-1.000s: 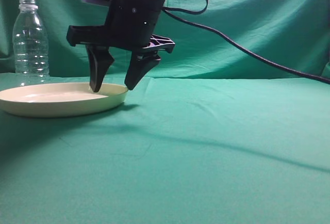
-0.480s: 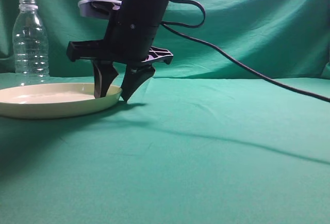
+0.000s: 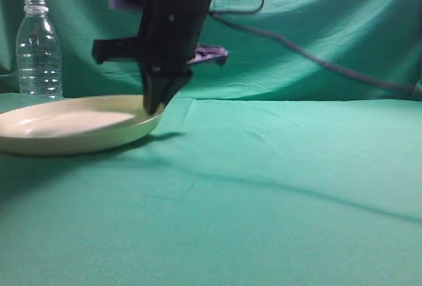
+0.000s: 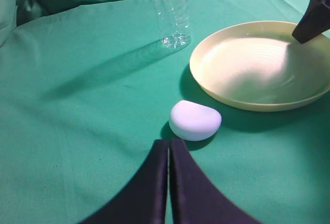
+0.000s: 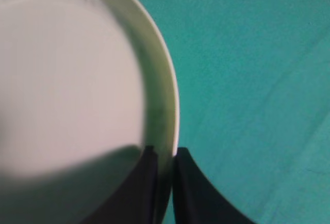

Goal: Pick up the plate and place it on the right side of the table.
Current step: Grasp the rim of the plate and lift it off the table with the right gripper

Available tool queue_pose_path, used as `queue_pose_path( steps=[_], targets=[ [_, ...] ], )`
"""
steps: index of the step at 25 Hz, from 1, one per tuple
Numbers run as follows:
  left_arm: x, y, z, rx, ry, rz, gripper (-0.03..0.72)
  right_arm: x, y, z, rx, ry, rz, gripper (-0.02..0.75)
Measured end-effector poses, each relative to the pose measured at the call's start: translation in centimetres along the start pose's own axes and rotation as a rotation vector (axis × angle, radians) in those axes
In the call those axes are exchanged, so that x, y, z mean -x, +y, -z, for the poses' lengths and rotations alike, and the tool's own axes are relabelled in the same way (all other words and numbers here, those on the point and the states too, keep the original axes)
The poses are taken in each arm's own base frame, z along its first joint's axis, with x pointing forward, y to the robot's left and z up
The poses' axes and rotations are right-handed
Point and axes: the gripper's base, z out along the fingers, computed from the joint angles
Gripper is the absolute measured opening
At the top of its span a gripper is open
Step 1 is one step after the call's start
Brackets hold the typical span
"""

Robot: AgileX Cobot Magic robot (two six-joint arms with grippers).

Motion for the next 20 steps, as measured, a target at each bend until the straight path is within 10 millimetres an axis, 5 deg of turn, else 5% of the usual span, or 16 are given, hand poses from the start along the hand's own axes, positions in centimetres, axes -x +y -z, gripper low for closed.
queue_pose_path(
  steps=[4,10,16,20],
  targets=[
    [0.0,0.0,0.0,0.0,0.0,0.0,0.0,1.4,-0.7,2.5,-0.103,0.025,0.04,0.0],
    [0.0,0.0,0.0,0.0,0.0,0.0,0.0,2.9,-2.9,9.6,-0.299,0.094,0.109,0.0],
    [0.0,0.0,0.0,0.0,0.0,0.0,0.0,0.8,-10.7,14.2,-0.415,0.245,-0.08,0.0],
    [0.0,0.0,0.0,0.0,0.0,0.0,0.0,-2.5,-16.2,17.4,-0.462,0.257,-0.225,0.0]
  ],
)
